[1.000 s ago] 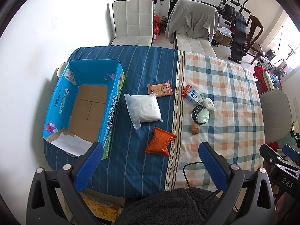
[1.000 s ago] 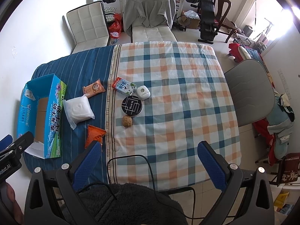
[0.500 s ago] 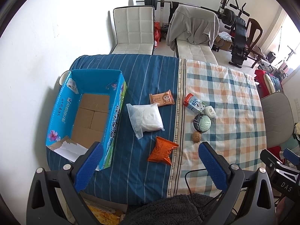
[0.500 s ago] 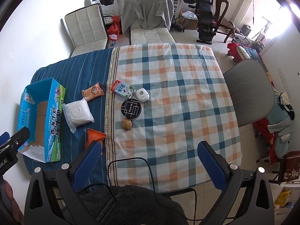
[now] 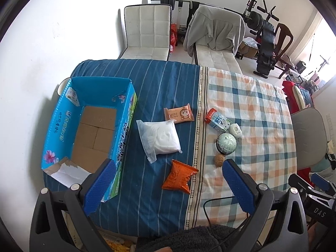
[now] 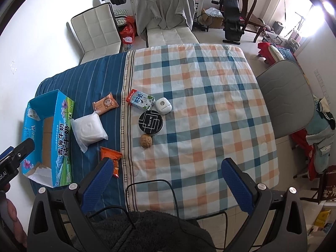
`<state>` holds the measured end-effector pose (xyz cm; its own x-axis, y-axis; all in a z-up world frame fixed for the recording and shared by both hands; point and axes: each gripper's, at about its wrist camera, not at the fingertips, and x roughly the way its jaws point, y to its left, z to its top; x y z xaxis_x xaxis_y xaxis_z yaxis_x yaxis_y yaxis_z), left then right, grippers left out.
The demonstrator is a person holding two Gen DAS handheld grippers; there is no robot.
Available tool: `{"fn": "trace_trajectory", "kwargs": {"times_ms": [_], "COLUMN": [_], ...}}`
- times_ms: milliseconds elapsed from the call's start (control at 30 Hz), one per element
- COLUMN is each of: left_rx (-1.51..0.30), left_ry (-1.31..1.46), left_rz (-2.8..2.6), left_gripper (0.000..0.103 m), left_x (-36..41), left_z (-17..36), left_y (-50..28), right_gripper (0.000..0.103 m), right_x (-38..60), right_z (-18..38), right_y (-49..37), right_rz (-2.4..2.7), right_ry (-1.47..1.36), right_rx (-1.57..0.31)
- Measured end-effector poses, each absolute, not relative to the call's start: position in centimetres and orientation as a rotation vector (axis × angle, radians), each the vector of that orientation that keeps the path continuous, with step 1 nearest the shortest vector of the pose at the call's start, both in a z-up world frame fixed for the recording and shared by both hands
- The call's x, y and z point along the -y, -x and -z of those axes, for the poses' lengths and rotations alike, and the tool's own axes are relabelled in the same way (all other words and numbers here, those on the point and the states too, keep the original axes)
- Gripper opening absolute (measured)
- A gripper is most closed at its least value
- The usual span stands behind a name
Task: Organize objects
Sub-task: 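Grasp the white bag with the left tool while the right tool grasps the black tin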
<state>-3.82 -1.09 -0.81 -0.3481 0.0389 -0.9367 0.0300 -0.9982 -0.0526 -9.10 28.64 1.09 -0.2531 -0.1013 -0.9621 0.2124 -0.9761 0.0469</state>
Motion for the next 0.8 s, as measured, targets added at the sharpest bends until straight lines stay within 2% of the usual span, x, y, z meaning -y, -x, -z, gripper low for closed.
{"fn": "trace_trajectory", "kwargs": {"times_ms": [167, 233, 333, 500, 567, 733, 800], "left_rx": [0.182, 0.217, 0.261, 0.183, 0.098, -0.044, -0.102], "left_ry": [1.951, 2.025, 2.088, 2.243, 2.308, 2.353, 2.375], "left_rz": [-2.409, -2.326, -2.269, -2.229, -2.231, -2.252, -2.224], "left_gripper": [0.103, 0.098, 0.097, 0.096, 0.096, 0.098, 0.098], "left_x": [1.2, 0.7, 0.0, 0.0, 0.0, -0.2, -0.4], "left_z": [8.9, 12.3, 16.7, 22.9, 24.6, 26.3, 26.4], "left_y": [7.3, 8.8, 11.3, 15.0, 15.8, 16.4, 16.1], "right_gripper": [0.103, 0.103, 0.103, 0.101, 0.096, 0.087, 0.086], "right_x": [-28.0, -27.5, -26.4, -24.3, -23.6, -22.1, -21.7], "right_z": [5.1, 8.2, 12.9, 19.5, 21.8, 26.4, 27.7], "right_y": [12.4, 14.1, 16.7, 19.9, 20.8, 22.2, 22.5], "right_rz": [2.295, 2.269, 2.22, 2.165, 2.143, 2.072, 2.05], "right_ry": [-1.834, -1.855, -1.899, -1.962, -2.0, -2.105, -2.138], "right_rx": [-0.118, -0.104, -0.115, -0.106, -0.101, -0.03, -0.014]}}
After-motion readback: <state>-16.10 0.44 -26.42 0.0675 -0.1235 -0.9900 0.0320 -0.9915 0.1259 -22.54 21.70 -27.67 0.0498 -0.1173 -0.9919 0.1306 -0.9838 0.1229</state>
